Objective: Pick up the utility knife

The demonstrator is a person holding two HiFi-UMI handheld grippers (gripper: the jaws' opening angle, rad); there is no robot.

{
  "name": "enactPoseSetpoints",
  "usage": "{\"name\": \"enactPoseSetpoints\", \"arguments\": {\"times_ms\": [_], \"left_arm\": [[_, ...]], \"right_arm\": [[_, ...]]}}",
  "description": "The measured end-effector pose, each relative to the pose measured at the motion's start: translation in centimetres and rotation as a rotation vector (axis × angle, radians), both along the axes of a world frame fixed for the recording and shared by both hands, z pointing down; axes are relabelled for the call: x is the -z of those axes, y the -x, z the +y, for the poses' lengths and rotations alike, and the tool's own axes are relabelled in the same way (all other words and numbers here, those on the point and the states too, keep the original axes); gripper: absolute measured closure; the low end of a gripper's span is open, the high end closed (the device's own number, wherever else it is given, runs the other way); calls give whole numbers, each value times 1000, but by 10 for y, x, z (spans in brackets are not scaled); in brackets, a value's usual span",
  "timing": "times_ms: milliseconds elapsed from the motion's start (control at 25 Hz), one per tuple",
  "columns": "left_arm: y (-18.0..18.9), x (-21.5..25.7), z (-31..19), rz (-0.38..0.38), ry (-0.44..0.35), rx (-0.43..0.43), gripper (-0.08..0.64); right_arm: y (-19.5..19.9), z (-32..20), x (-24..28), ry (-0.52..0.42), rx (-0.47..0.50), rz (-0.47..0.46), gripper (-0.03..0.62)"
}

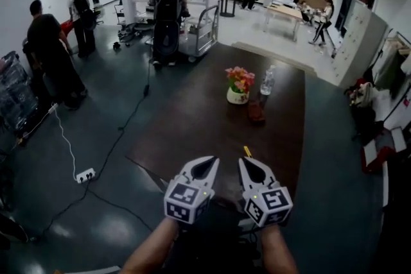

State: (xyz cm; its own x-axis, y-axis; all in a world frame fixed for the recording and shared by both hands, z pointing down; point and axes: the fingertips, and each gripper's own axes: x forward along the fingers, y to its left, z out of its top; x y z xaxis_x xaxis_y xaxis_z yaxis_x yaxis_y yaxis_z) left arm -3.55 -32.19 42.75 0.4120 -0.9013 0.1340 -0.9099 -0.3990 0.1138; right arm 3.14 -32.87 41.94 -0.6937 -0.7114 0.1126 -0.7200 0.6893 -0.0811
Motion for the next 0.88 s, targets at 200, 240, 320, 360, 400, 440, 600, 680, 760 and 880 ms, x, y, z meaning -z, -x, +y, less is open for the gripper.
{"name": "enactPoseSetpoints", "arguments": {"times_ms": [200,240,320,360,400,440,600,680,760,880], "left_arm": [[6,-9,-33,11,28,-126,554],[6,-11,-37,11,33,-150,554],[6,-15,-45,13,43,-198,554],[6,-17,-49,14,49,-219,554],[6,-20,-54,14,55,-238,554],[6,-23,-58,13,62,-253,554],[3,-35,-68,14,89,-292,554],[1,-39,-74,14,99,-298,554],[-2,-43,-81,15,108,-296,554],[-5,-52,-89,13,128,-274,554]], "right_arm": [[3,-22,-2,27,-139,23,582],[3,-25,-3,31,-166,28,581],[0,-30,-6,38,-219,36,581],[-1,-32,-8,41,-243,40,582],[-3,-35,-10,45,-266,45,581],[-4,-38,-13,50,-285,52,581],[-12,-45,-26,80,-340,81,581],[-17,-53,-32,91,-356,98,581],[-22,-62,-39,102,-359,118,581],[-28,-73,-58,138,-331,145,581]]}}
